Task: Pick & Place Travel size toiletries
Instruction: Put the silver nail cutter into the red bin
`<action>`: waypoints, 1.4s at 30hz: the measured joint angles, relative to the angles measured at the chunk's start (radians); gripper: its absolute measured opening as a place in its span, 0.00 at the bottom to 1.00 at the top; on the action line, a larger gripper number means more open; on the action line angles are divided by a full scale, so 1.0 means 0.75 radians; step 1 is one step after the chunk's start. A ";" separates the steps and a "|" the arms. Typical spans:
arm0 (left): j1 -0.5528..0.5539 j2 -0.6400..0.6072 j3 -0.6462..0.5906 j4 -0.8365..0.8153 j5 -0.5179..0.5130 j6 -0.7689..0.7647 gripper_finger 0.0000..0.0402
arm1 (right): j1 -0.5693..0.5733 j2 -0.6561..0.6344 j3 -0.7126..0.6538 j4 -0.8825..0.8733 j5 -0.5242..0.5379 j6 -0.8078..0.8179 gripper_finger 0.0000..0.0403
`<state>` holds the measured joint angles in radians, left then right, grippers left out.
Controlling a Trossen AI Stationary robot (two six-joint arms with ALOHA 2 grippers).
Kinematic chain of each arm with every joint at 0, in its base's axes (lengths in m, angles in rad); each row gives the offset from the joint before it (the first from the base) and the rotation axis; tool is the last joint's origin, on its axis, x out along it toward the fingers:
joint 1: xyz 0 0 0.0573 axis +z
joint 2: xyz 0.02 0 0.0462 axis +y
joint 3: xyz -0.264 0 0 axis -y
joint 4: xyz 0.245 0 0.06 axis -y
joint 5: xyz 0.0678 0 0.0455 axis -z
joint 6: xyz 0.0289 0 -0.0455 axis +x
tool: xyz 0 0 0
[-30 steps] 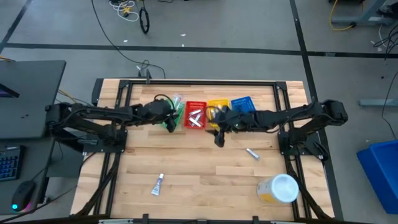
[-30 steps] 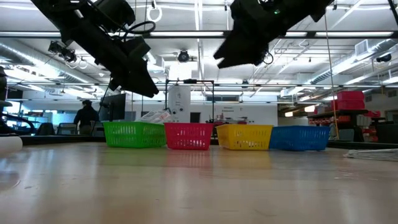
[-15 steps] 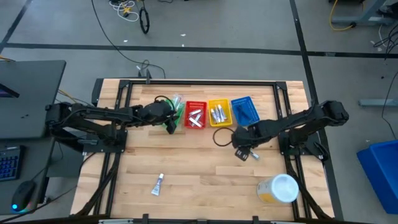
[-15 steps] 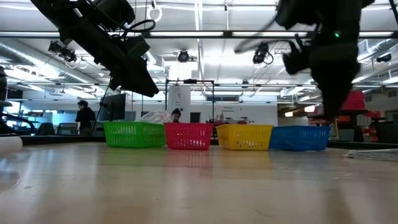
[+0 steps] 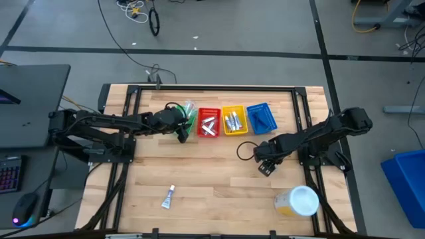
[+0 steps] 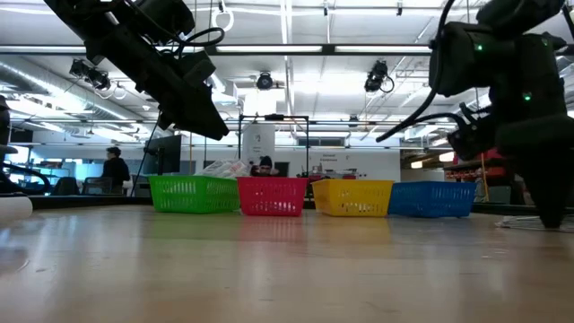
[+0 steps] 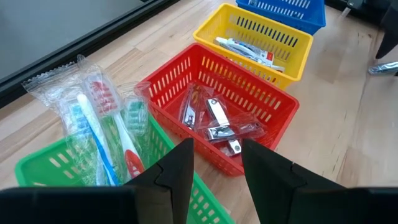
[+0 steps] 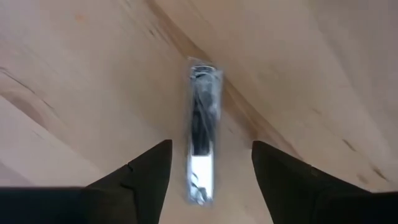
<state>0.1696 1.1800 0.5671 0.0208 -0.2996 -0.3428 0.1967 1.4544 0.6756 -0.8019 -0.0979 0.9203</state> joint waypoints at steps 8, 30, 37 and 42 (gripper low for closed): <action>0.000 0.000 0.000 0.000 -0.003 0.004 0.35 | -0.001 -0.005 -0.042 0.053 0.018 -0.006 0.36; 0.000 0.000 0.000 0.010 -0.044 0.021 0.35 | -0.065 0.001 0.208 1.292 0.474 -0.728 0.18; 0.000 0.000 0.000 0.010 -0.049 0.016 0.35 | -0.206 0.011 0.198 1.659 0.725 -0.762 0.18; 0.001 0.000 0.000 0.015 -0.075 0.014 0.35 | -0.281 0.130 0.198 1.795 0.663 -0.774 0.19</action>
<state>0.1699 1.1797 0.5671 0.0321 -0.3557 -0.3321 -0.0139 1.5515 0.8242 0.5440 0.3992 0.3397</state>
